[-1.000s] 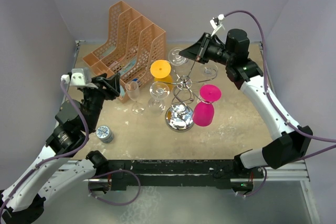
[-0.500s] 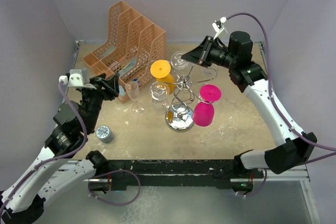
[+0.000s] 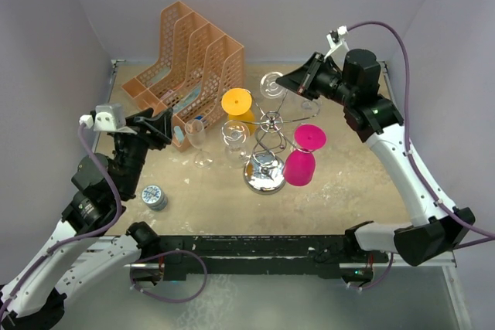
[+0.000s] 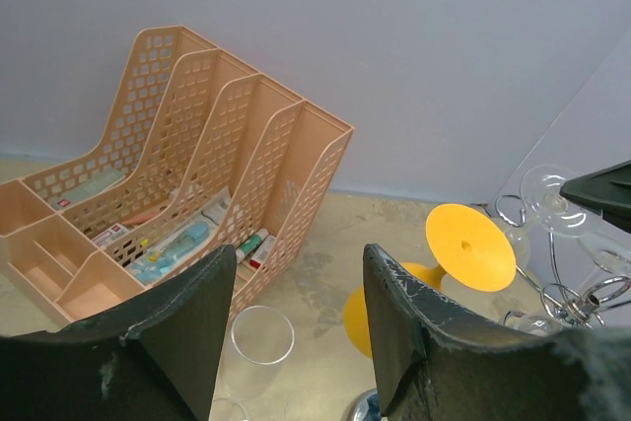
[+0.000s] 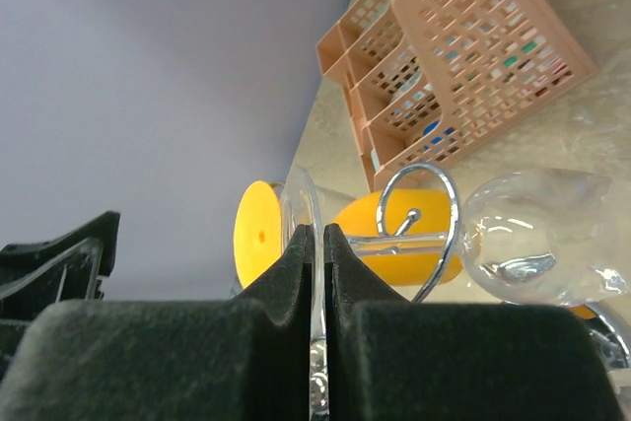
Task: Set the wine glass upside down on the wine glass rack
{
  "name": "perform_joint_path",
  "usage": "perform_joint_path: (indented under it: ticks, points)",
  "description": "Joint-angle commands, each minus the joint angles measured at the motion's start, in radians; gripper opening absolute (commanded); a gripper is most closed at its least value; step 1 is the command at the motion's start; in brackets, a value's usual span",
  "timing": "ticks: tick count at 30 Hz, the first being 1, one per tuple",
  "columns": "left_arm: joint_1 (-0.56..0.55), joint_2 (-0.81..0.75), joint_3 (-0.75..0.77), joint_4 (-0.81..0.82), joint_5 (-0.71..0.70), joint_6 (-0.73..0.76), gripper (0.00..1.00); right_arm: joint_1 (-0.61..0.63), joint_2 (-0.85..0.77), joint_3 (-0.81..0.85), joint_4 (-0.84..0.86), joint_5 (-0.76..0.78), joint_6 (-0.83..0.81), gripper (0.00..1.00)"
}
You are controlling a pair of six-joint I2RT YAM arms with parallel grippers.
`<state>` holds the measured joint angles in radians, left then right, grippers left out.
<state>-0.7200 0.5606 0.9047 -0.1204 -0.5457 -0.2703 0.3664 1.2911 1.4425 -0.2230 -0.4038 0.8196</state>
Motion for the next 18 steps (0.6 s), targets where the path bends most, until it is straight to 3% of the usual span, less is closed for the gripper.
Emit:
perform_joint_path:
  ticks: [1, 18]
  points:
    - [0.002, -0.004, -0.002, 0.039, 0.026, 0.005, 0.52, 0.002, -0.033, 0.052, 0.063, 0.121, 0.000, 0.00]
    - [0.003, 0.002, 0.000, 0.036, 0.027, 0.009, 0.52, 0.002, 0.060, 0.088, 0.141, 0.112, -0.035, 0.00]
